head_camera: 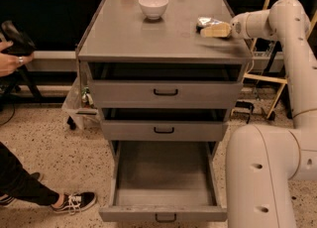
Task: Place redbull can into bottom drawer
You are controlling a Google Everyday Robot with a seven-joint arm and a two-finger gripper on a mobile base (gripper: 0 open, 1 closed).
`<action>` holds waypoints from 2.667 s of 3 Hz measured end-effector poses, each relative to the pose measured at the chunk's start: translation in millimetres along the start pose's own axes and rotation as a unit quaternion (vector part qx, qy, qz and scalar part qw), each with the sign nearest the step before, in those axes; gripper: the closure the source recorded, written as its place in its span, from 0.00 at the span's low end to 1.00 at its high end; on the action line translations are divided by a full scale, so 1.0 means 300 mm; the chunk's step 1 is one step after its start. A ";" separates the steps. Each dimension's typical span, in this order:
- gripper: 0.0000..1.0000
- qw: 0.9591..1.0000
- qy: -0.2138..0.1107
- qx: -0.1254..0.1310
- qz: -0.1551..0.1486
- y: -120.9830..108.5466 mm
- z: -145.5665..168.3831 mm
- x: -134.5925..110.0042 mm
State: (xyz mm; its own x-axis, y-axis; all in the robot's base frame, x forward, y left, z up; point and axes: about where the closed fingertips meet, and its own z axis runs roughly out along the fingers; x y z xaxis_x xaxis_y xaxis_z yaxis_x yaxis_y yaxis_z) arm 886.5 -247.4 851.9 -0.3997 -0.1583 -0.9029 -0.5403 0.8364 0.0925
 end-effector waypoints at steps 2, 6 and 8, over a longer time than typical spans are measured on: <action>0.65 1.000 0.000 0.000 0.000 0.000 0.000 0.000; 1.00 0.990 -0.053 -0.110 -0.075 0.220 -0.635 -0.082; 1.00 0.989 -0.092 -0.078 -0.082 0.241 -0.797 -0.173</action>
Offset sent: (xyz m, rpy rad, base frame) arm 0.0000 0.0000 0.0000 0.0000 0.0000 0.0000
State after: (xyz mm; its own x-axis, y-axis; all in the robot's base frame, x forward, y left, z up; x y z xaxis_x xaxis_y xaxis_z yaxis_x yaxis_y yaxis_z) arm 691.0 -304.3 1005.7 -0.1642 -0.1749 -0.9708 -0.6997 0.7144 -0.0104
